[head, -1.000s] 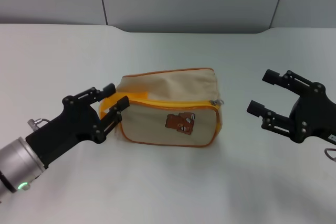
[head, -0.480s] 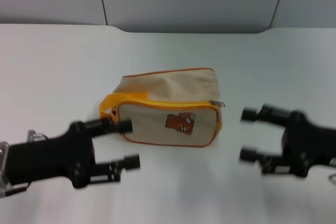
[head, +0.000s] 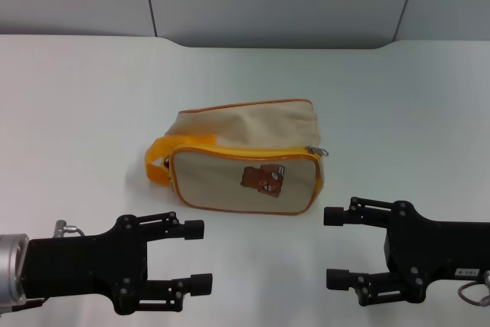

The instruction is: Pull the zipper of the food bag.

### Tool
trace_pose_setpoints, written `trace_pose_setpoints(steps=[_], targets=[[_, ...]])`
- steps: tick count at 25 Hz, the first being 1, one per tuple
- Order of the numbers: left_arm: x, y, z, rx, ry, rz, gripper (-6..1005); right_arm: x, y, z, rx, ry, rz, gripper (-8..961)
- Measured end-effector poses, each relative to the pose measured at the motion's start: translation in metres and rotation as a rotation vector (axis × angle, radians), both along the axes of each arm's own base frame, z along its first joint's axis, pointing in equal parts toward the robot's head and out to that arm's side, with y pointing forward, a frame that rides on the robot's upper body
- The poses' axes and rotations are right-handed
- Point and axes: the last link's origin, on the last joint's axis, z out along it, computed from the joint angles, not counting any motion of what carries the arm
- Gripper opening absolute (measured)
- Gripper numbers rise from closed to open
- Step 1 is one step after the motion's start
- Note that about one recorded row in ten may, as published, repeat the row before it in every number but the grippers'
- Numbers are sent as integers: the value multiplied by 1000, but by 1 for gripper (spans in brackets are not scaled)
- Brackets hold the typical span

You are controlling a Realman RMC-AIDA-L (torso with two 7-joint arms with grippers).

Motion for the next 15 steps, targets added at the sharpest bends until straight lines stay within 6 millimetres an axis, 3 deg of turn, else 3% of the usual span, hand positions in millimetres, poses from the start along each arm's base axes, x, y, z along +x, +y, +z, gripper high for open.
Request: trace_pose_setpoints(steps=[15], targets=[[-1, -1, -1, -3, 9, -11, 783, -1, 1, -3, -6, -10, 5, 838]])
